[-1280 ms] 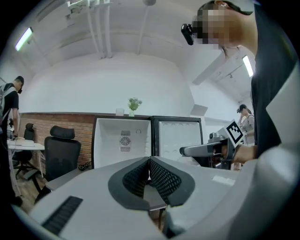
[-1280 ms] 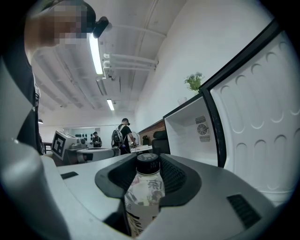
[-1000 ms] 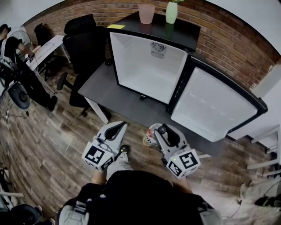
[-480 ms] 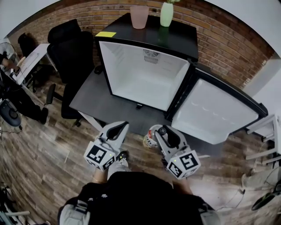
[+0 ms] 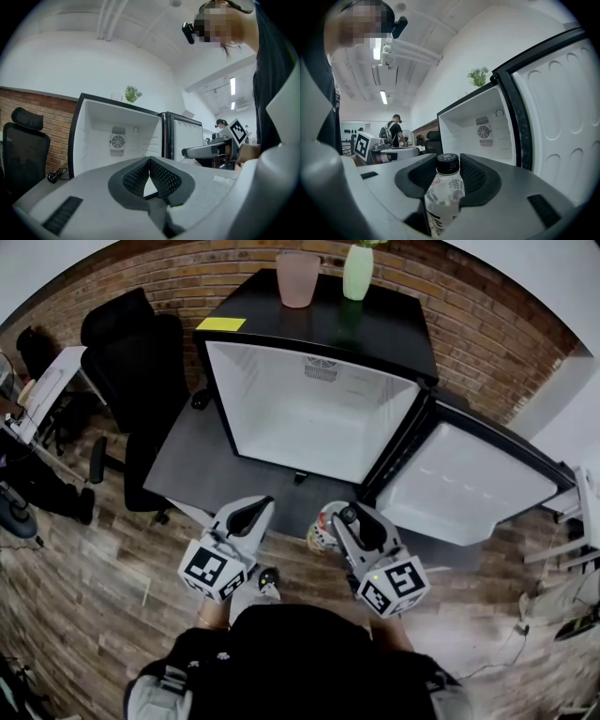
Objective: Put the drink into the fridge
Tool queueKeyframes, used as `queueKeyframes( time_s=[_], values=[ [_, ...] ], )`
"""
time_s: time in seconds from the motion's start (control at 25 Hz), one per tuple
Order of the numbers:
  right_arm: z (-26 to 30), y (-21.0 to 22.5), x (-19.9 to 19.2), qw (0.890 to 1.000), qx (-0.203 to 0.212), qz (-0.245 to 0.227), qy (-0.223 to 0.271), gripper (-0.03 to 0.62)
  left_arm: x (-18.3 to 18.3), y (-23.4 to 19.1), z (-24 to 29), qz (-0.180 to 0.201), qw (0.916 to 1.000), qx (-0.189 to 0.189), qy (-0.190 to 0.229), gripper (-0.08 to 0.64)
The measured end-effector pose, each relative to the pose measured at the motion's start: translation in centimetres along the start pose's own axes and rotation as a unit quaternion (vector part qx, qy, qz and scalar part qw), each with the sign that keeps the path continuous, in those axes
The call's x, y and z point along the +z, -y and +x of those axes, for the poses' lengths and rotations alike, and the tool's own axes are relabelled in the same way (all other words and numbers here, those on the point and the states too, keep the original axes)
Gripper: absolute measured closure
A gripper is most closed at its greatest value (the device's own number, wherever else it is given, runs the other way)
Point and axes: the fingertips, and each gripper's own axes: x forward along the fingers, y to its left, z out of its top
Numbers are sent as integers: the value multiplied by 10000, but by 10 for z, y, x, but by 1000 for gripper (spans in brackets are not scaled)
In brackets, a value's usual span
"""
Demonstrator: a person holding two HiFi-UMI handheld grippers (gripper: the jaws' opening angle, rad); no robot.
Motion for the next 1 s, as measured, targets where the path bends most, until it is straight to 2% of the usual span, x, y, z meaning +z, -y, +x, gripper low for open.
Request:
queueKeyframes(
  time_s=[0.4, 1.0],
  values=[
    [45, 6, -1, 9989, -458, 53, -84, 443, -9, -54, 0, -195, 9996, -175, -76, 557],
    [112, 17, 12, 9943, -1057, -26, 100, 443, -16, -129, -12, -170, 9989, -388, -205, 557]
  ],
)
